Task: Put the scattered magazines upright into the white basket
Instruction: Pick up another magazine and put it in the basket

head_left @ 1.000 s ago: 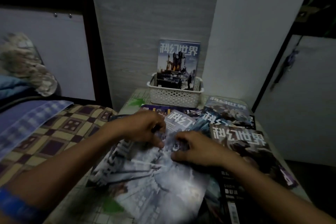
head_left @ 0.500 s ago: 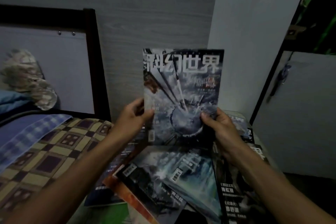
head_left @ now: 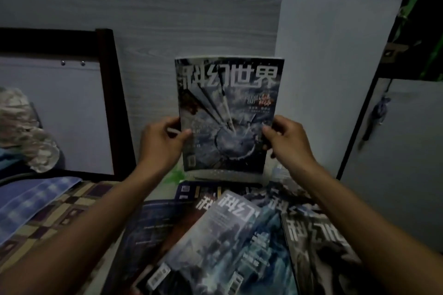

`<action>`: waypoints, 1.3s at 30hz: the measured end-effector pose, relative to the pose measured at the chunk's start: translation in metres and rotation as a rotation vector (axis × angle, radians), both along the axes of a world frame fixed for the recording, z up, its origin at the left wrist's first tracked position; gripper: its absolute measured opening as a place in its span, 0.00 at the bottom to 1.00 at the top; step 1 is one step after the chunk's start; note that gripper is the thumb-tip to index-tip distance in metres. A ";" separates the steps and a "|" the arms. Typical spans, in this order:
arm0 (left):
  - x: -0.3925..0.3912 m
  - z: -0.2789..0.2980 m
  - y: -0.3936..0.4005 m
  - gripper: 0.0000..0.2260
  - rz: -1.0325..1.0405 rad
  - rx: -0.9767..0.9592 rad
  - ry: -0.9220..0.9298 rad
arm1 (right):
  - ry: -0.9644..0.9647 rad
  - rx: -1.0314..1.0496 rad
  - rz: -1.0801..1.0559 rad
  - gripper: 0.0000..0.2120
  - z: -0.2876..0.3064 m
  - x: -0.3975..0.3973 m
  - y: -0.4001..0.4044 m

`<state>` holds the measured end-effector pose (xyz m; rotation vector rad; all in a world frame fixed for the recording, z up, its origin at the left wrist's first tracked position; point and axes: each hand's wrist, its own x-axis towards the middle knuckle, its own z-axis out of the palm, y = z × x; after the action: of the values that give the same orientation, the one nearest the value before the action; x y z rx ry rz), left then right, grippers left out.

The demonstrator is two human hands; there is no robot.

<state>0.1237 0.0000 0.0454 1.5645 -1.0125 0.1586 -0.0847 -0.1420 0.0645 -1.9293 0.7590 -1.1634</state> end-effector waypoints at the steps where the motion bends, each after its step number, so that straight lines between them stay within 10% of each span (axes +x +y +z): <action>1: 0.008 0.012 -0.014 0.08 -0.002 -0.024 -0.005 | -0.026 0.004 -0.030 0.06 0.011 0.009 -0.012; 25: 0.103 -0.073 -0.179 0.11 0.241 0.207 0.080 | 0.069 0.183 -0.370 0.02 -0.090 0.119 -0.174; 31: 0.087 -0.069 -0.189 0.08 -0.018 0.565 0.103 | 0.301 0.126 -0.196 0.13 -0.090 0.128 -0.172; 39: 0.078 -0.070 -0.169 0.21 -0.126 0.488 0.226 | 0.339 0.165 -0.097 0.24 -0.081 0.109 -0.158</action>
<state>0.2020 -0.1691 -0.0242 1.8970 -1.0110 -0.3718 0.0244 -0.2997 -0.0165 -1.9903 1.1033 -0.8073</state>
